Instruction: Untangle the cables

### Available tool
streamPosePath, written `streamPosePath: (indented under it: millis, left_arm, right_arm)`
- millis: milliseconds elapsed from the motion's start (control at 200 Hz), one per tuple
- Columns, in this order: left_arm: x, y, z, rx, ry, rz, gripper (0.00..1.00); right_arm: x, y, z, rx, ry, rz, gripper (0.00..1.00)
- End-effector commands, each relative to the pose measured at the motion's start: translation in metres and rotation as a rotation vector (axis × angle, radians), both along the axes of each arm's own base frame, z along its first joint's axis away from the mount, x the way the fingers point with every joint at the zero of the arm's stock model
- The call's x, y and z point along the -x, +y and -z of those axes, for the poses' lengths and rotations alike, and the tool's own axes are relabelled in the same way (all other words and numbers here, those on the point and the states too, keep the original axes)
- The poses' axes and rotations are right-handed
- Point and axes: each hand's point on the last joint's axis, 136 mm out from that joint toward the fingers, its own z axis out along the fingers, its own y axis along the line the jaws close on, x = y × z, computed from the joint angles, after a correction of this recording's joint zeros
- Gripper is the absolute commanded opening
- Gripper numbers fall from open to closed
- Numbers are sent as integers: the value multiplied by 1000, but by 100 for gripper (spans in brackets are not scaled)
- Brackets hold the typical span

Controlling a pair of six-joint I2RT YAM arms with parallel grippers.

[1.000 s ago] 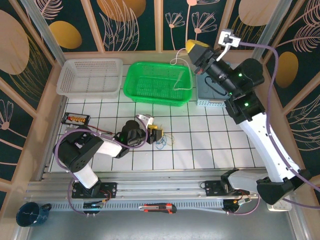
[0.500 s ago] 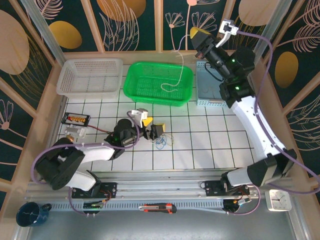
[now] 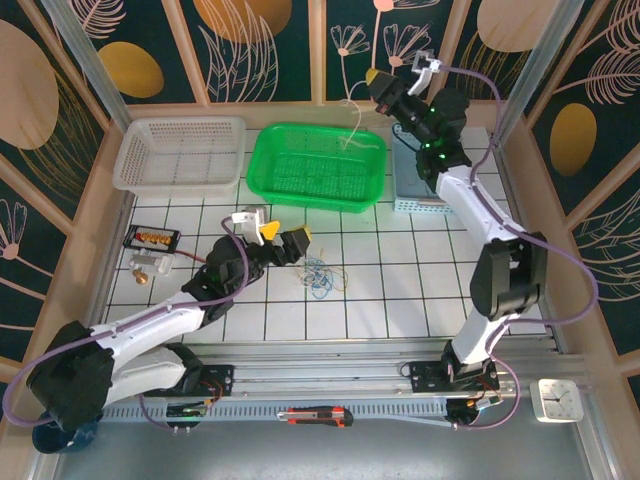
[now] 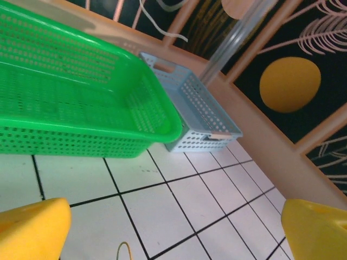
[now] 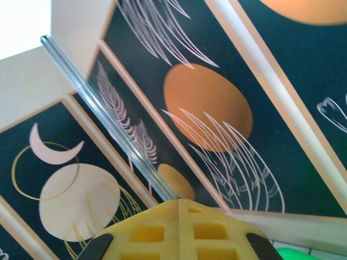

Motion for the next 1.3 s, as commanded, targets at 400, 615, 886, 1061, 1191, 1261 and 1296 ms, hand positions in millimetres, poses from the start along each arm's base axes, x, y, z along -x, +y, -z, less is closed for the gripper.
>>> streamPosePath:
  millis: [400, 615, 886, 1061, 1191, 1261, 1296]
  left_arm:
    - [-14, 10, -7, -7, 76, -99, 99]
    - [-22, 4, -3, 13, 126, -77, 99]
    - [-35, 3, -1, 47, 161, -78, 99]
    - [-37, 2, 15, -6, 186, -72, 99]
    - [-37, 5, 21, -13, 190, -84, 99]
    - [-37, 6, 21, -1, 183, -86, 99]
    - [-37, 5, 22, -1, 187, -83, 99]
  right_arm:
    - [-71, 36, 191, 192, 336, -33, 58]
    - [-53, 26, 177, 191, 346, 30, 61]
    - [-6, 25, 161, 211, 367, 59, 61]
    - [31, 37, 164, 299, 382, 43, 61]
    - [61, 41, 169, 373, 394, 23, 61]
    - [78, 41, 174, 388, 406, 5, 61]
    - [85, 41, 179, 388, 419, -6, 61]
